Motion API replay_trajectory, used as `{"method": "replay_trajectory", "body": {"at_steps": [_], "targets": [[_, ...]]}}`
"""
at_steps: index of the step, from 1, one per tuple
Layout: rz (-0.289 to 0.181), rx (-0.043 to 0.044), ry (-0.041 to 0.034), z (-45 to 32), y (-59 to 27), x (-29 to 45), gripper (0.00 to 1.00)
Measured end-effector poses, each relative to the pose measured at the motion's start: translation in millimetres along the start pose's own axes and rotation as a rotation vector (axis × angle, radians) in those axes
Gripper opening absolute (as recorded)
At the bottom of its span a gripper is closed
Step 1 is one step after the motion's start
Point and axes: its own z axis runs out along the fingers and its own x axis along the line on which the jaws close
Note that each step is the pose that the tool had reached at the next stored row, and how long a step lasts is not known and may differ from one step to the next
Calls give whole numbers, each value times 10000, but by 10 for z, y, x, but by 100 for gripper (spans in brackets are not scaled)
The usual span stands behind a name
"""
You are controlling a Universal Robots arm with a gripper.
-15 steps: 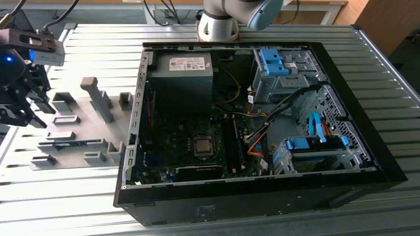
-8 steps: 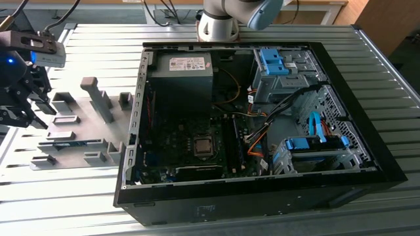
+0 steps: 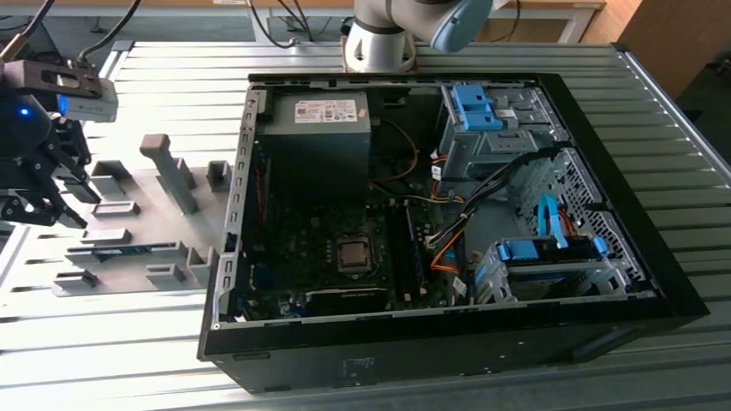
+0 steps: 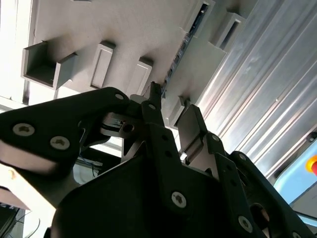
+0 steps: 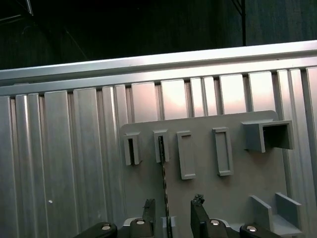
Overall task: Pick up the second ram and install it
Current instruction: 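Pick up the second ram and move it above second insertion slot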
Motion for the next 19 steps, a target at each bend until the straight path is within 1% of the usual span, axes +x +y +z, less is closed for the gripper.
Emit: {"method": "replay_trajectory", "body": {"at_steps": [8,19], "targets": [[-24,-1,1,57,-1,9,42],[-78,3,0,198,-4,50,42]]}}
